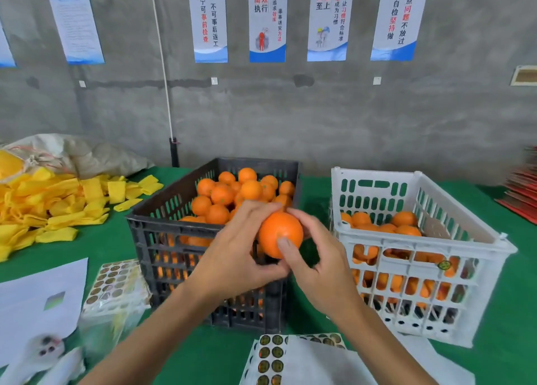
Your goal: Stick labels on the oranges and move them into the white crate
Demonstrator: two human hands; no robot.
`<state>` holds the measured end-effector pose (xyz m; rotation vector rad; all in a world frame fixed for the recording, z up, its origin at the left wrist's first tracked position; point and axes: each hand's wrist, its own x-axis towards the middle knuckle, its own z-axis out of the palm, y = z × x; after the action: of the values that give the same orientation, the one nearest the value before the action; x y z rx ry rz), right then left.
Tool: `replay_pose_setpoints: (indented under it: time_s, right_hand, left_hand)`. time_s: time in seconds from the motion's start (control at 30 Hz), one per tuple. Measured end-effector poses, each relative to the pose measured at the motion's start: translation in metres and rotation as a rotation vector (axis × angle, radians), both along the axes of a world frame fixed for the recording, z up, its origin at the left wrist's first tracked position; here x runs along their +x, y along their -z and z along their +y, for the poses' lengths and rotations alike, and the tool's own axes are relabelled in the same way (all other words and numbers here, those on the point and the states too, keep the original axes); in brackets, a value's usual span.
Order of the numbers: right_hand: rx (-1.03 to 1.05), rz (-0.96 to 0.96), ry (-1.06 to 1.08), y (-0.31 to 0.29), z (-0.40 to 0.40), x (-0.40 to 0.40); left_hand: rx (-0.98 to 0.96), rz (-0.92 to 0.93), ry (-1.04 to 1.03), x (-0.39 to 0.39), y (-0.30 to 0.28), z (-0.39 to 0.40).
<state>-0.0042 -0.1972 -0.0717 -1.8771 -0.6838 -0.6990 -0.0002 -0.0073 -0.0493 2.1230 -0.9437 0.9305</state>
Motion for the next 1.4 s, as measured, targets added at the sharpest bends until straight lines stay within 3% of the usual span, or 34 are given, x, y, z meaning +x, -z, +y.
replay_pose_setpoints:
  time_s: [0.1,0.23,0.3,0.4,0.53,0.67,0.87,0.97,1.1,1.4]
  right_hand:
    - [-0.120,0.089,0.023,0.059,-0.018,-0.025]
    - [-0.213,0.383,0.061,0.132,-0.034,-0.044]
    - [-0.401,0.349,0.115,0.158,-0.040,-0.047]
    - [-0.696,0.096,0.237,0.177,-0.041,-0.043]
    - [-0.756,-0.071,0.290,0.175,-0.034,-0.029]
    - [-0.649,-0.196,0.362,0.165,-0.030,-0.030]
    - [-0.637,0.030,0.016,0.158,-0.040,-0.058]
    - [-0.684,0.176,-0.040,0.164,-0.032,-0.067]
    - [-0.567,0.357,-0.056,0.173,-0.024,-0.065]
    - [-0.539,0.262,-0.050,0.182,-0.021,-0.065]
  left_hand:
    - [0.037,0.126,0.063,-0.019,0.057,-0.003]
    - [-0.003,0.541,0.084,-0.032,0.138,0.001]
    - [-0.134,0.720,0.068,-0.038,0.170,0.002]
    - [-0.388,0.899,0.061,-0.046,0.198,0.000]
    - [-0.424,0.898,0.050,-0.049,0.203,-0.004]
    - [-0.335,0.918,0.078,-0.049,0.206,-0.004]
    - [-0.315,0.903,0.052,-0.043,0.209,-0.002]
    - [-0.361,0.918,0.027,-0.042,0.206,0.000]
    - [-0.347,0.928,0.041,-0.044,0.208,0.001]
    - [-0.353,0.945,0.083,-0.044,0.210,0.000]
